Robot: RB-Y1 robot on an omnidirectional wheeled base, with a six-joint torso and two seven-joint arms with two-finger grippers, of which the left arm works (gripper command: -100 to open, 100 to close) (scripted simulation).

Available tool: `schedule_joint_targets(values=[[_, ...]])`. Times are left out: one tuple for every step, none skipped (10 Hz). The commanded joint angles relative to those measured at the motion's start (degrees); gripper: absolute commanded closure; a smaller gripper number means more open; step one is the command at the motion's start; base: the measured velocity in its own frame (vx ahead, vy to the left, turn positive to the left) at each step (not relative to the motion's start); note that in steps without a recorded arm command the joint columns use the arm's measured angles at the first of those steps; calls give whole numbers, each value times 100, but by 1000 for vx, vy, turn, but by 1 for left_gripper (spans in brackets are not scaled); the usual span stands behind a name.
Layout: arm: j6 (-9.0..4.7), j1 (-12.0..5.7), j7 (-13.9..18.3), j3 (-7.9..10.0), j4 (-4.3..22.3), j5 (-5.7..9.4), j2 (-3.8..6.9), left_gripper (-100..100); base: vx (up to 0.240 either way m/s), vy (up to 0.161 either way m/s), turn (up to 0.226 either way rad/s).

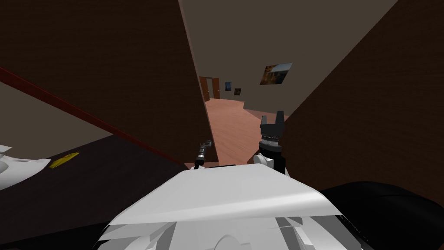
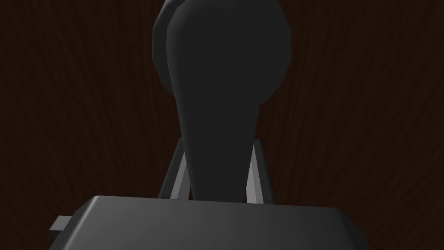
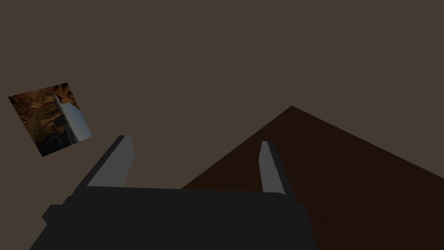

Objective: Push the door open

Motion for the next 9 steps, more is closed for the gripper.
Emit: schedule_joint_targets(values=[[23, 27, -39, 118, -147, 47, 94, 100, 227, -58, 66], [23, 18, -66, 197, -138, 85, 141, 100, 233, -40, 63], [22, 11, -85, 255, -132, 113, 170, 100, 220, -17, 66], [22, 5, -105, 316, -125, 142, 196, 100, 214, -41, 48], [22, -2, -127, 380, -117, 173, 217, 100, 191, -73, 72], [22, -10, -149, 446, -110, 205, 234, 100, 182, -45, 69], [22, -17, -171, 514, -102, 237, 247, 100, 192, -48, 61], [22, -25, -194, 583, -94, 270, 254, 100, 209, -49, 73], [22, -29, -206, 618, -90, 287, 255, 100, 167, -75, 49]])
